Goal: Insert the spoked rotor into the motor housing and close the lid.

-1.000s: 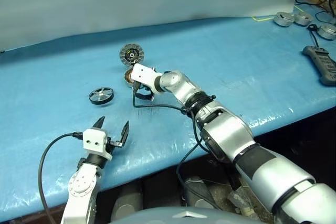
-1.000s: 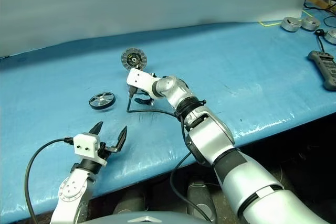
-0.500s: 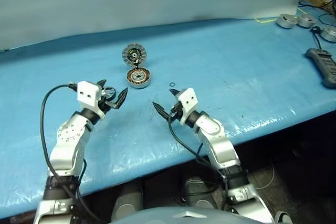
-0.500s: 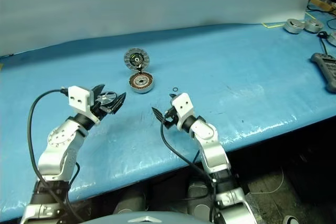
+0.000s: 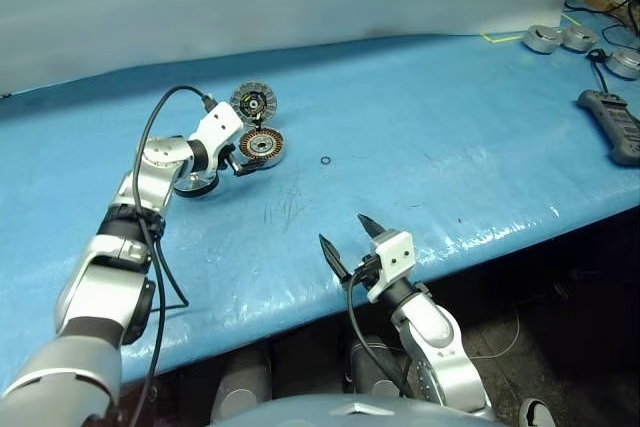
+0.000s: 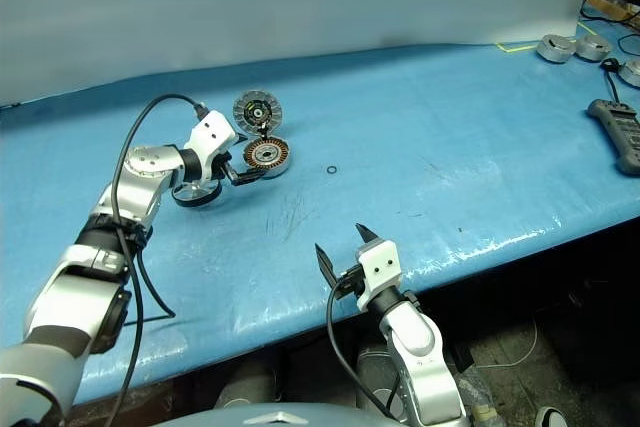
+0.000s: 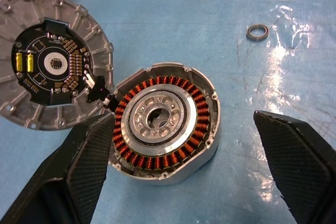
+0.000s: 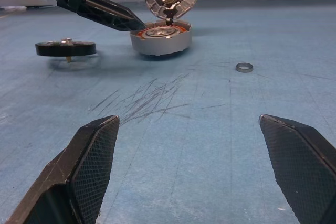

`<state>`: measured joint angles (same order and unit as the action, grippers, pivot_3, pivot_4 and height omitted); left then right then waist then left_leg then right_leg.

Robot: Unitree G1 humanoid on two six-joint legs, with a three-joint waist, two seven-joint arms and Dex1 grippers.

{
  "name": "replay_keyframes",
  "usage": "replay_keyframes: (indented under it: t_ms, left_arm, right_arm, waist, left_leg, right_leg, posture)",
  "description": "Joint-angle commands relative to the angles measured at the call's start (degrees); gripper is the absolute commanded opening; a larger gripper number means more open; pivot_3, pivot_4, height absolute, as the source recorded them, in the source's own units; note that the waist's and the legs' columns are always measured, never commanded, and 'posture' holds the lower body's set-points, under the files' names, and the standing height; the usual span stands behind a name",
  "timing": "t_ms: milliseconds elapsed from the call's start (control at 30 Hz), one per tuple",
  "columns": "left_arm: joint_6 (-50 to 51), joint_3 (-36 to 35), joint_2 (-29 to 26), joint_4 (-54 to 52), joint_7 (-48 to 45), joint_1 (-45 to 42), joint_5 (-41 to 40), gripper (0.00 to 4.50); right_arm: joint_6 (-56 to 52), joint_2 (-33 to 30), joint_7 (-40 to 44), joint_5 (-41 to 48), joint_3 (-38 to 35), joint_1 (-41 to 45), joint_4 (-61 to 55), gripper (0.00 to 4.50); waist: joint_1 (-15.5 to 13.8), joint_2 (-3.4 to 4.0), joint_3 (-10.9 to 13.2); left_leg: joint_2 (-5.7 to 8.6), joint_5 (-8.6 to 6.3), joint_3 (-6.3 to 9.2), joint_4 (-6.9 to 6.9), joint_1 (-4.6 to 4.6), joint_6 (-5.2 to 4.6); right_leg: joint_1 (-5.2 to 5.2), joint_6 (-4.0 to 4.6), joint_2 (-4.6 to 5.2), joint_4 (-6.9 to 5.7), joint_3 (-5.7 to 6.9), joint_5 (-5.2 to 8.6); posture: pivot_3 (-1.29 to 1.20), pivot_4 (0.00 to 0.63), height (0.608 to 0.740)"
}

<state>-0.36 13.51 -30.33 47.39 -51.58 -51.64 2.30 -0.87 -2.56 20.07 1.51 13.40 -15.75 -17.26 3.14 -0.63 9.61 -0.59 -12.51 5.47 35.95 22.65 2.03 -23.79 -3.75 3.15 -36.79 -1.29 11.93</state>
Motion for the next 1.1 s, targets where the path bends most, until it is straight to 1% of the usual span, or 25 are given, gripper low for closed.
replay_keyframes:
  t_ms: [33, 200, 400, 667, 833, 1000, 1100]
  left_arm:
    - [-4.9, 2.2, 0.8, 7.7, -2.8, -5.9, 4.0, 4.5]
    - [-7.8, 6.1, 2.0, 15.6, -7.4, -12.1, 9.5, 4.5]
    - [-7.1, 10.3, 2.9, 20.4, -11.8, -17.2, 15.6, 4.5]
    - [-4.4, 14.1, 4.8, 24.3, -9.3, -21.6, 22.8, 4.5]
    - [-2.3, 16.4, 7.1, 25.3, -8.6, -24.0, 26.6, 4.5]
    - [-1.4, 18.3, 9.1, 26.1, -7.7, -25.1, 29.4, 4.5]
    - [-0.2, 18.0, 11.0, 26.7, -5.9, -26.4, 29.8, 4.5]
  right_arm:
    - [4.3, 0.3, -0.9, 0.6, 0.9, -0.1, -2.3, 4.49]
    - [5.2, 0.1, -1.6, 0.7, 1.2, 0.5, -1.1, 4.49]
    - [4.1, 0.0, -0.9, 1.9, 2.5, 1.9, -0.1, 4.49]
    - [1.5, -2.1, 1.4, 3.3, 3.9, 4.2, -0.1, 4.49]
    - [-0.8, -3.9, 2.3, 4.4, 3.9, 3.8, -2.2, 4.49]
    - [-2.4, -5.5, 2.6, 4.9, 4.0, 2.9, -4.3, 4.49]
    - [-3.3, -6.2, 2.4, 5.0, 3.8, 2.6, -5.3, 4.49]
  waist:
    - [0.0, -0.04, 0.0]
    - [-0.1, -0.24, 0.2]
    - [-0.3, -0.4, 0.2]
    - [-0.4, -0.45, 0.3]
    - [-0.8, -0.61, 0.4]
    - [-0.9, -0.63, 0.4]
    - [-1.0, -0.65, 0.4]
  left_leg:
    - [0.0, 0.0, 0.0, -0.01, 0.0, 0.0]
    - [0.0, -0.01, 0.0, 0.0, 0.06, -0.01]
    - [0.0, -0.01, 0.01, 0.02, 0.08, -0.02]
    - [0.0, -0.01, 0.03, 0.04, 0.11, -0.02]
    - [0.01, -0.01, 0.04, 0.05, 0.15, -0.02]
    - [0.03, -0.02, 0.05, 0.07, 0.16, -0.04]
    - [0.03, -0.02, 0.05, 0.09, 0.16, -0.04]
  right_leg:
    - [0.0, -0.01, 0.0, 0.0, 0.0, 0.0]
    - [-0.03, -0.06, 0.0, 0.0, 0.01, 0.0]
    - [-0.03, -0.06, 0.0, -0.02, 0.01, 0.0]
    - [-0.03, -0.14, 0.0, -0.02, 0.01, -0.03]
    - [-0.04, -0.17, 0.0, -0.03, 0.02, -0.05]
    - [-0.04, -0.21, 0.02, -0.03, 0.02, -0.05]
    - [-0.04, -0.22, 0.02, -0.04, 0.02, -0.06]
  posture:
    - [0.0, 0.15, 0.74]
    - [0.0, 0.15, 0.74]
    - [0.0, 0.15, 0.74]
    - [0.0, 0.15, 0.74]
    - [0.0, 0.15, 0.74]
    - [0.0, 0.15, 0.74]
    - [0.0, 0.15, 0.74]
